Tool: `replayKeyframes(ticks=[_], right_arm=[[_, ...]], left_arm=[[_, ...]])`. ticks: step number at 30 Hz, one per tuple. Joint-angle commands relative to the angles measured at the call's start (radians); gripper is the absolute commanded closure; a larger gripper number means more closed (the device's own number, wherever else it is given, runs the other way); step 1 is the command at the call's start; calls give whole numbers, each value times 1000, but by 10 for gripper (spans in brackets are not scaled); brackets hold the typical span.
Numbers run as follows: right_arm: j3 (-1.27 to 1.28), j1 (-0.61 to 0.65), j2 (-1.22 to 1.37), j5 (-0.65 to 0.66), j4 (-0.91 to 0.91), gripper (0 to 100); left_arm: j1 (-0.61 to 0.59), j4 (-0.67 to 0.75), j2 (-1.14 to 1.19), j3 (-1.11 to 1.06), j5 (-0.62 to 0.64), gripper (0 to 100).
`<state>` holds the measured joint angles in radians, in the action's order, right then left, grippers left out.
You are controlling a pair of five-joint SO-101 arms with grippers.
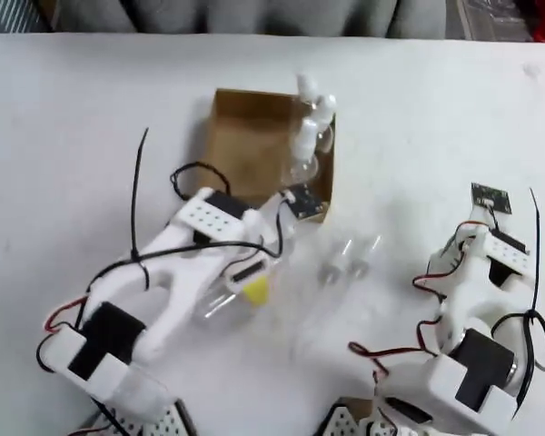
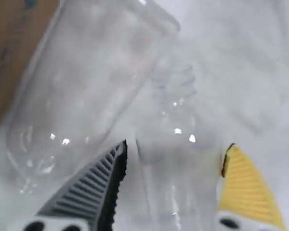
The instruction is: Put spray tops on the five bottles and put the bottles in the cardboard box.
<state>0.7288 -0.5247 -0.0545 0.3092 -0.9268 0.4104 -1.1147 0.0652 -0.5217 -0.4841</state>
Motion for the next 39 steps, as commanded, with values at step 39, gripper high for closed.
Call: replayKeyframes(ticks=[39], right_arm=[[-37,21,4,9,-5,980]], left_arm=[[-13,34,-59,44,71,980]])
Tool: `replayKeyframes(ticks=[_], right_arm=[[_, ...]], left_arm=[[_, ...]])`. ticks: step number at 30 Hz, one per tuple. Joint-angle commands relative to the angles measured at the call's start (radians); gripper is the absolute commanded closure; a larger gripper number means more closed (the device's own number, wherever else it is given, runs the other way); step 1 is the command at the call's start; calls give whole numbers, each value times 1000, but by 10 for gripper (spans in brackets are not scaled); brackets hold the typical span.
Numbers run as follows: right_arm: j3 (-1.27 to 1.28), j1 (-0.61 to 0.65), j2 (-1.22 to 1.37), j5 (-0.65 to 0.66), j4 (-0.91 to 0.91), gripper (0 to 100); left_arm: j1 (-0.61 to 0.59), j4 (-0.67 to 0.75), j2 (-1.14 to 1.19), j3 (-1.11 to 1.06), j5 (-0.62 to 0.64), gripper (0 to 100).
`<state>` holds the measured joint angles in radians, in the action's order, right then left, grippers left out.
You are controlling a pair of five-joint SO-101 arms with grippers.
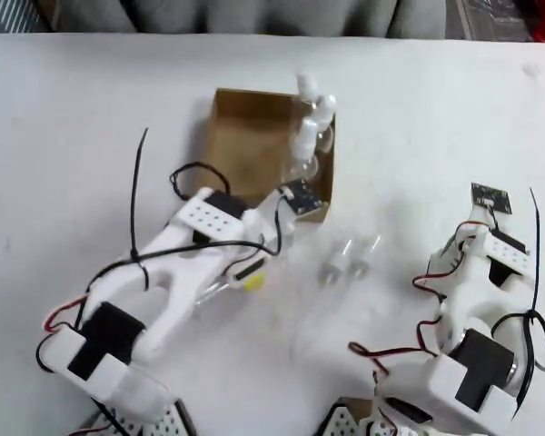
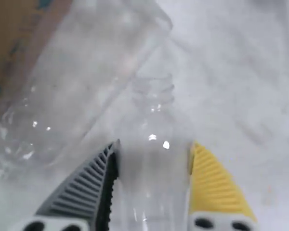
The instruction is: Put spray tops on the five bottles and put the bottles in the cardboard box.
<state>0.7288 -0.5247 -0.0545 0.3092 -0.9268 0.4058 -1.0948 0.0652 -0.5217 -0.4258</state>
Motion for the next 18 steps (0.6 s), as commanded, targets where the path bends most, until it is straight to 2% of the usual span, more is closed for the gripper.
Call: replayKeyframes(ticks=[1,7,12,14,18], right_arm=[[-37,21,4,8,-5,980],[-37,19,4,3,-5,980],[-37,21,5,0,-7,981],[-37,21,2,0,-7,981],[-41,22,1,-29,-8,981]], left_arm=[[-8,-2,-59,46,12,980],[27,-40,-87,31,11,980],[16,-31,-237,-57,-20,980],[1,2,-318,-103,-14,980],[-47,152,-438,-224,29,980]])
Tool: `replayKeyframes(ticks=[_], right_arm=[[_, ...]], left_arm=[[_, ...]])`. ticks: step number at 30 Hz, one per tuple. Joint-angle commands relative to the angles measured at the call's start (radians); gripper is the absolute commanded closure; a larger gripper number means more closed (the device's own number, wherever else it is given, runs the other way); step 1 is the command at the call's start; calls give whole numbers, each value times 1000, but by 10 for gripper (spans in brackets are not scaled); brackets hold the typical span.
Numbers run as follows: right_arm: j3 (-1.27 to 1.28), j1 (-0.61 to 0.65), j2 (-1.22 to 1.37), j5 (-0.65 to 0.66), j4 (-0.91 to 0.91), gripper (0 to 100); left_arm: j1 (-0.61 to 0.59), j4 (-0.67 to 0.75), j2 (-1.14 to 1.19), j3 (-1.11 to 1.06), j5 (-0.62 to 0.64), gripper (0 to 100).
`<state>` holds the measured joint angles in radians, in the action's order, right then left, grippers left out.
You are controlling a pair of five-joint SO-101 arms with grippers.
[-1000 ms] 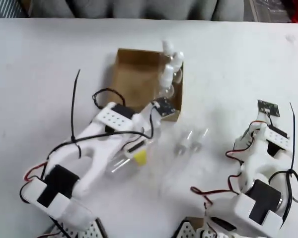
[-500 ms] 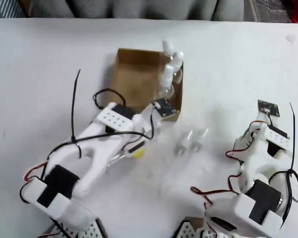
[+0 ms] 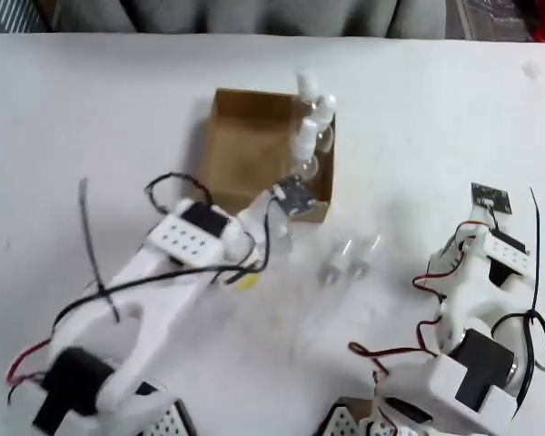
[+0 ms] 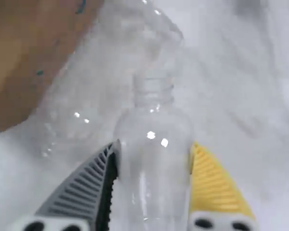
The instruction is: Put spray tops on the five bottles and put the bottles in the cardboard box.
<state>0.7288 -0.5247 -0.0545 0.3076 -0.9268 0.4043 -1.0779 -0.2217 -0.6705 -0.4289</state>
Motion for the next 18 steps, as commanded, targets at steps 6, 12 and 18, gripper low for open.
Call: replayKeyframes(ticks=[6,12,18], right_arm=[[-242,73,1,-44,-251,981],[-534,213,4,-183,-550,977],[-591,418,13,-292,-572,890]], left_arm=[[-116,207,-214,-123,89,980],[-188,250,-214,-120,152,980],[-196,256,-216,-120,152,980]])
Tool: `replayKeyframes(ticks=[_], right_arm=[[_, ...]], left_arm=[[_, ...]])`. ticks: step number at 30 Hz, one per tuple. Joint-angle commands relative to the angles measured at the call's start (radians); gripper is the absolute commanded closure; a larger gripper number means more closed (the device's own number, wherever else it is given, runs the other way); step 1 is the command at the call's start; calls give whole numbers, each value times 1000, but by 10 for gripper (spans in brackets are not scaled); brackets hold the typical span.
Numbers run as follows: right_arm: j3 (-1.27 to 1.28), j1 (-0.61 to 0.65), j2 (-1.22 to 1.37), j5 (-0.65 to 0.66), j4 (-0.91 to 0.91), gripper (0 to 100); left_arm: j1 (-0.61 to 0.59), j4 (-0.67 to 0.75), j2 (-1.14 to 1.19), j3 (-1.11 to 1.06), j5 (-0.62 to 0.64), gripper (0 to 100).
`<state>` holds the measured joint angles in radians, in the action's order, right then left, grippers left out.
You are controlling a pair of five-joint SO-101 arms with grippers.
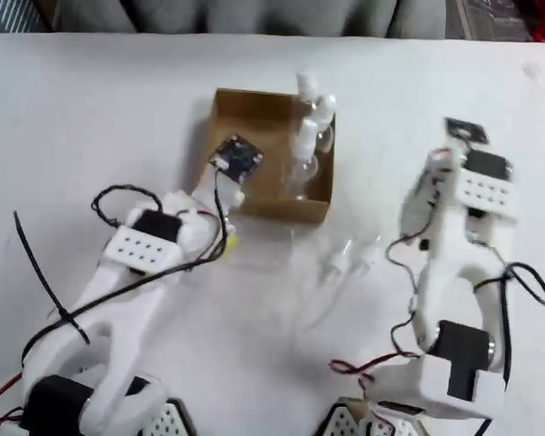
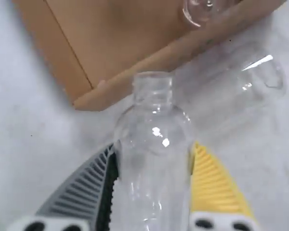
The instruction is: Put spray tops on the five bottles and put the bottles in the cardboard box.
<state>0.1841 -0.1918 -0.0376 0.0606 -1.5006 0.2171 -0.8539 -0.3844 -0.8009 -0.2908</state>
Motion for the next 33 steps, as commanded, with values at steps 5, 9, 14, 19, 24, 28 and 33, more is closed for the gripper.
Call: replayKeyframes(ticks=[5,9,14,19,24,28,33], right_arm=[[40,162,-4,-147,104,828],[129,162,-4,-170,211,828],[276,170,-2,-218,378,829],[367,179,1,-232,503,832],[334,180,87,-230,506,939],[229,171,176,-195,423,981],[170,140,208,-183,366,981]], left_arm=[[-24,55,-51,3,14,980],[-24,55,-51,5,9,980],[-22,55,-51,5,6,980],[-19,55,-51,3,6,980],[-16,55,-50,2,6,980],[-15,55,-50,2,6,980],[-15,55,-50,2,8,980]])
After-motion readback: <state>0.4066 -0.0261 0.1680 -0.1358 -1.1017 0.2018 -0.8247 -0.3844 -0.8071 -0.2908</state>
